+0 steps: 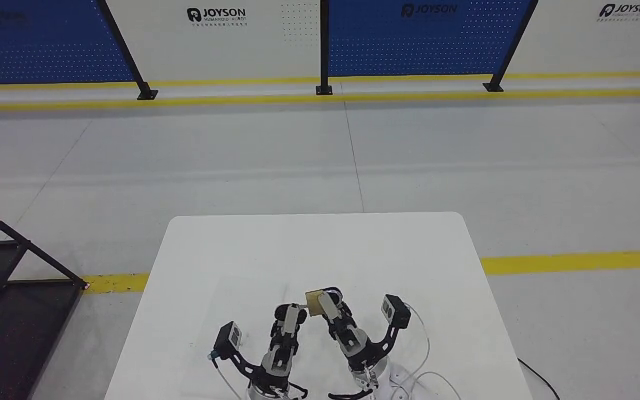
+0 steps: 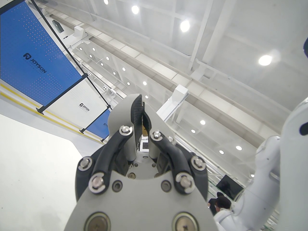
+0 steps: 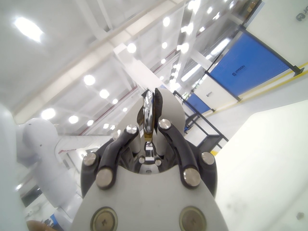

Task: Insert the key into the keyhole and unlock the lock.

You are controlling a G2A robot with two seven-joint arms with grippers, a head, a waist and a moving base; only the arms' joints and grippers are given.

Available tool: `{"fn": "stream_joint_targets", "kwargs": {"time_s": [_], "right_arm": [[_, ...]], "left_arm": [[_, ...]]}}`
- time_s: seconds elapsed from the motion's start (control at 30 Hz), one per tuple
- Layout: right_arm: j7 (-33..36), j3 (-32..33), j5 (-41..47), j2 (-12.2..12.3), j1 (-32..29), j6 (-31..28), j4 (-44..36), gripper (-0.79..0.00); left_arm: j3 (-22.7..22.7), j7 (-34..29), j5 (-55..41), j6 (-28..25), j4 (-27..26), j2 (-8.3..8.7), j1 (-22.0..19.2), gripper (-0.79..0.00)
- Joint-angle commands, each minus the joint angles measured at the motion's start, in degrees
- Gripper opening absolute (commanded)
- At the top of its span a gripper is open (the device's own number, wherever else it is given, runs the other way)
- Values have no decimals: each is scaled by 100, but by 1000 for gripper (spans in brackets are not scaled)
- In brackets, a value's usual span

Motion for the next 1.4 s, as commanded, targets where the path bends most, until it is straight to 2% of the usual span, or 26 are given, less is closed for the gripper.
{"fn": "stream_joint_targets", "kwargs": {"time_s": [0.0, 0.13, 0.17, 0.23, 0.43, 0.57, 0.63, 0.8, 0.9, 1.1, 1.13, 1.17, 1.2, 1.37], "right_arm": [[108, 17, 57, 2, -15, 27, -34, -785], [248, 63, 116, 4, -45, 33, -89, -785], [268, 75, 126, 4, -52, 31, -98, -785], [304, 99, 143, 2, -65, 27, -113, -785], [382, 165, 178, -6, -99, 6, -155, -785], [413, 224, 203, -10, -117, -6, -174, -785], [446, 253, 231, -10, -127, -22, -179, -785], [558, 297, 297, -13, -144, -44, -205, -785], [627, 307, 329, -21, -145, -30, -211, -785], [756, 320, 371, -34, -149, -21, -219, -785], [777, 323, 377, -36, -152, -15, -218, -785], [800, 325, 382, -37, -154, -15, -222, -785], [817, 328, 395, -39, -156, -21, -224, -785], [906, 347, 419, -46, -169, -14, -232, -785]], "left_arm": [[-1, -6, 21, -6, 6, -8, 1, -785], [-7, 0, 107, 0, 33, -23, -1, -785], [-8, -1, 123, -1, 40, -26, -2, -646], [-14, 4, 143, 4, 62, -33, 1, -434], [-40, -2, 211, 15, 104, -46, -2, -332], [-109, -5, 208, -5, 88, -43, 18, -413], [-158, -40, 199, -40, 69, -36, 34, -477], [-244, -133, 201, -133, 21, -24, 81, -551], [-264, -155, 235, -155, 0, -25, 105, -591], [-274, -168, 296, -168, 1, -39, 111, -622], [-277, -163, 302, -163, 6, -42, 111, -659], [-278, -164, 317, -164, 11, -44, 110, -767], [-280, -163, 321, -163, 13, -47, 110, -785], [-291, -162, 350, -162, 30, -58, 104, -785]]}}
